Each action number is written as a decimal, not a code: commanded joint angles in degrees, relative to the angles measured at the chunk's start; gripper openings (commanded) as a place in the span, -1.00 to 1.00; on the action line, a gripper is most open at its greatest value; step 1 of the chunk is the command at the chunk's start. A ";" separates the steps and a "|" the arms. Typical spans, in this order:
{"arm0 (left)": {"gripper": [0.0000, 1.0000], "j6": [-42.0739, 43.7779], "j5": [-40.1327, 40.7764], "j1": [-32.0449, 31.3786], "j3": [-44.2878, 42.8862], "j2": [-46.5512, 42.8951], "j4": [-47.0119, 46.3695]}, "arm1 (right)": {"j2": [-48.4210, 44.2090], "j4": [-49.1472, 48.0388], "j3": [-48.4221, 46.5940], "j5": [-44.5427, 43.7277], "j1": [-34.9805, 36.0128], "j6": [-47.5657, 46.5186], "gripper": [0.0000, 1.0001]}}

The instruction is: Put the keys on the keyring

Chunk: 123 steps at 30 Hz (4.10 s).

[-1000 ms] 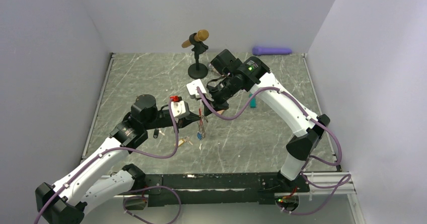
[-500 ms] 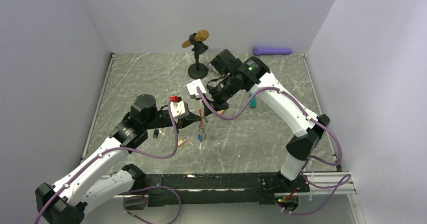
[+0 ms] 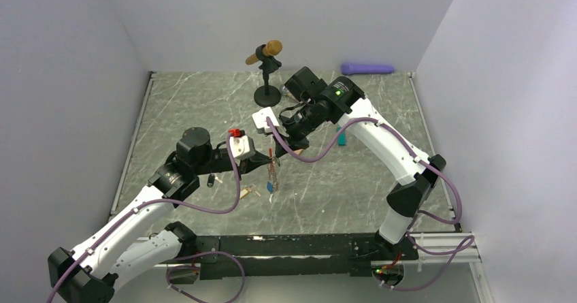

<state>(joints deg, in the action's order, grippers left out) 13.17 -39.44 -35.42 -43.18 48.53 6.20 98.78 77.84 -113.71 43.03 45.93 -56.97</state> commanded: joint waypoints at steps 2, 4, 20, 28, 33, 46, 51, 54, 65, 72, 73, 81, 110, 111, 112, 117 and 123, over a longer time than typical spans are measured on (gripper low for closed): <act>-1.00 -1.38 -1.51 0.36 -2.17 -0.37 -4.62 | 0.27 0.67 -0.56 2.50 -0.14 -0.95 -1.00; -1.00 -1.46 -1.60 0.40 -2.09 -0.37 -4.78 | 0.34 0.67 -0.55 2.52 -0.11 -0.95 -1.00; -1.00 -0.78 -1.29 0.52 -2.44 -0.02 -3.56 | -0.56 0.58 -1.44 0.86 -0.19 -0.42 -1.00; -1.00 -0.43 -0.92 0.47 -2.52 0.07 -3.21 | -1.27 0.47 -1.15 0.67 -0.87 -0.34 -1.00; -1.00 -0.49 -0.94 0.44 -2.52 -0.01 -3.28 | -1.56 0.36 -0.81 0.66 -0.98 -0.29 -1.00; -1.00 -0.41 -1.08 0.58 -2.54 -0.04 -3.26 | -1.54 0.36 -1.16 0.04 -1.19 -0.07 -1.00; -1.00 -0.51 -1.16 0.55 -2.53 -0.02 -3.41 | -1.42 0.56 -1.49 0.30 -1.13 -0.16 -1.00; -1.00 -0.47 -1.24 0.57 -2.55 0.11 -3.34 | -1.44 0.59 -1.50 0.31 -1.13 -0.16 -1.00; -1.00 -0.42 -1.31 0.78 -2.61 0.25 -3.24 | -1.35 0.87 -1.85 0.30 -1.13 -0.25 -1.00; -1.00 -0.50 -1.34 0.71 -2.52 0.14 -3.32 | -1.47 0.83 -1.78 0.22 -1.18 -0.25 -1.00; -1.00 -0.47 -1.29 0.70 -2.52 0.13 -3.32 | -1.47 0.83 -1.84 0.22 -1.15 -0.25 -1.00; -1.00 -0.33 -0.92 0.72 -2.61 0.16 -3.06 | -1.54 1.15 -1.95 0.43 -1.13 -0.42 -1.00; -1.00 -0.42 -0.93 0.77 -2.52 0.11 -3.20 | -1.48 0.68 -1.96 0.22 -1.31 0.19 -1.00; -1.00 -0.42 -0.98 0.72 -2.52 0.15 -3.21 | -1.42 0.66 -2.00 0.29 -1.30 0.19 -1.00; -1.00 -0.46 -0.99 0.83 -2.51 0.12 -3.25 | -1.39 0.69 -1.96 0.23 -1.35 0.19 -1.00; -1.00 -0.64 -1.33 0.81 -2.52 0.33 -3.49 | -1.36 0.51 -1.97 0.15 -1.32 0.30 -1.00; -1.00 -0.77 -1.51 0.79 -2.46 0.26 -3.67 | -1.33 0.40 -1.96 0.14 -1.29 0.37 -1.00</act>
<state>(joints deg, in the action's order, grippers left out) 12.71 -39.64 -34.92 -43.18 48.64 5.06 99.20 78.24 -113.73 43.29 44.91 -56.82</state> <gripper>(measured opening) 0.011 0.011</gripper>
